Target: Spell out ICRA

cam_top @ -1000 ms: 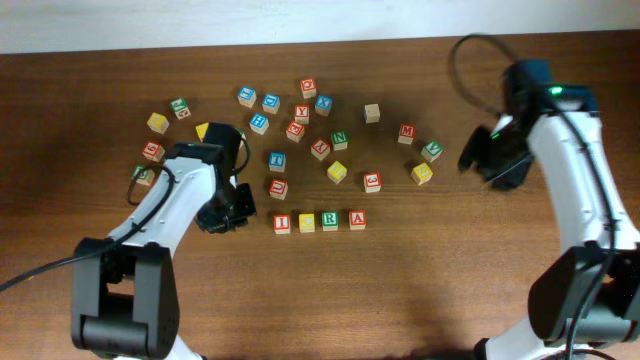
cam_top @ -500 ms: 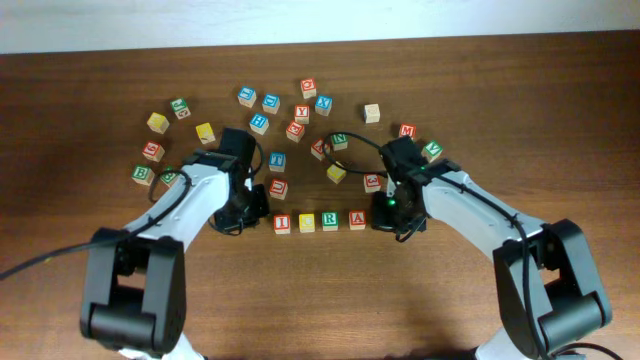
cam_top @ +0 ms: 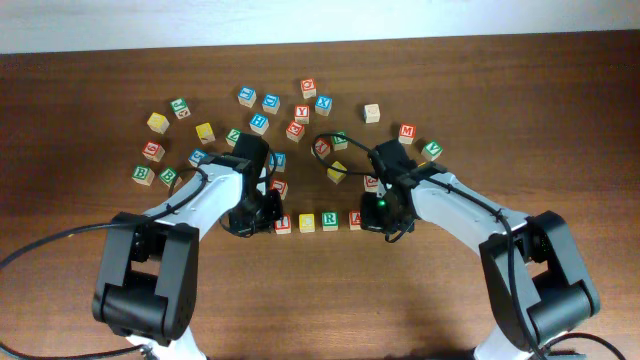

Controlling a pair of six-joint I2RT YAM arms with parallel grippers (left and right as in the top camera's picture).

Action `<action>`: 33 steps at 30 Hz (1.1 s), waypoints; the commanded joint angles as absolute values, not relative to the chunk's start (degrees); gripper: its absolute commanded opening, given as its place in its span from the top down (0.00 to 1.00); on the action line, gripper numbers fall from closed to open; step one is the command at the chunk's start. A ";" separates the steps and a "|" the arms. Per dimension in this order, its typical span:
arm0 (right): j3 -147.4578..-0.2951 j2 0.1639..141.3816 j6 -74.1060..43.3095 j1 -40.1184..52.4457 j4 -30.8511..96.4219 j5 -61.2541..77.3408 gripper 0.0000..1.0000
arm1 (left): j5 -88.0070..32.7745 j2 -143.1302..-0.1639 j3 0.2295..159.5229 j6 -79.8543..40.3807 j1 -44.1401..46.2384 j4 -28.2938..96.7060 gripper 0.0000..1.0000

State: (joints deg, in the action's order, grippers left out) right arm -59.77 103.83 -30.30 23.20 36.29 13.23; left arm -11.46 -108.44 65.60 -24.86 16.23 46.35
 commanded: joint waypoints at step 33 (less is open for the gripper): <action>-59.40 105.34 -33.15 24.05 31.24 17.58 0.96 | -10.76 -108.81 65.08 -24.08 17.41 45.60 0.98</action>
State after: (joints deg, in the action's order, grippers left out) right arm -59.75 104.33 -32.73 23.64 31.24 16.67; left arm -10.11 -108.44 65.60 -24.86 16.34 45.58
